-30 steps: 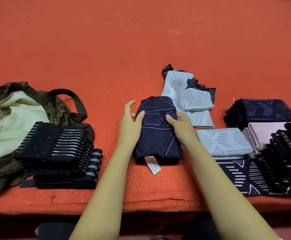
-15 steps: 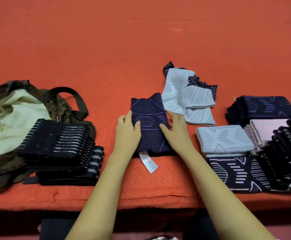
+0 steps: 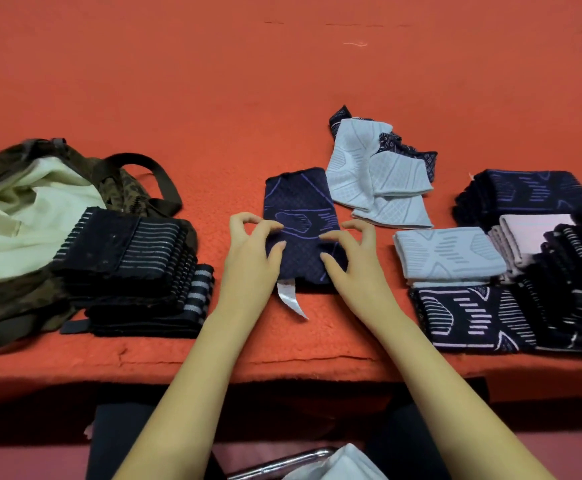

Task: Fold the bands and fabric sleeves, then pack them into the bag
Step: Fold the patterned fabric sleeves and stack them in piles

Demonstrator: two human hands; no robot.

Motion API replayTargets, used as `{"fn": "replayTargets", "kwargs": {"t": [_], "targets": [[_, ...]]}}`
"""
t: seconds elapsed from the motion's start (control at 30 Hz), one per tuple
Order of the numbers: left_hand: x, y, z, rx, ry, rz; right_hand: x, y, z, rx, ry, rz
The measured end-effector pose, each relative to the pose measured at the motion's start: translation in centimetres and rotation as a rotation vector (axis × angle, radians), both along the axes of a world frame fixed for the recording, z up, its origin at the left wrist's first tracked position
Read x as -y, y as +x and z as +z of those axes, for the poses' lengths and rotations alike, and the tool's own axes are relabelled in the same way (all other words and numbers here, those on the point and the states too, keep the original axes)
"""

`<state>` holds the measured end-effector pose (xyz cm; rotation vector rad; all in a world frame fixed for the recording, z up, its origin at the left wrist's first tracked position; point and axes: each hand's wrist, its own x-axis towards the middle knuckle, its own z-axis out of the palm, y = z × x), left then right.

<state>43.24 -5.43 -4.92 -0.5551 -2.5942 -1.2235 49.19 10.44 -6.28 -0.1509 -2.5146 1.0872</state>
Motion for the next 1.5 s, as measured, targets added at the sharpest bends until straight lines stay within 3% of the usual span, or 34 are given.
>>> {"fn": "replayTargets", "kwargs": {"t": [0.1, 0.37, 0.5, 0.8, 1.03, 1.17, 1.5], "targets": [[0.7, 0.8, -1.8, -0.134, -0.221, -0.007, 0.2, 0.6, -1.0, 0.067, 0.199, -0.040], [1.9, 1.8, -2.6, -0.173, -0.224, -0.340, 0.1, 1.5, -1.3, -0.063, 0.253, -0.020], [1.8, 1.5, -3.2, -0.177, -0.217, -0.307, 0.2, 1.6, -1.5, -0.078, 0.200, 0.071], [1.5, 1.9, -3.1, -0.307, -0.305, -0.236, 0.5, 1.8, -1.7, -0.052, 0.331, 0.168], [2.0, 2.4, -2.6, -0.294, -0.207, -0.302, 0.7, 2.5, -0.9, -0.207, 0.230, 0.135], [2.3, 2.7, -1.9, -0.219, -0.155, -0.309, 0.8, 2.7, -0.7, -0.250, 0.196, 0.092], [-0.8, -1.4, 1.3, 0.109, -0.180, -0.170, 0.2, -1.7, 0.2, 0.047, 0.057, -0.173]]}}
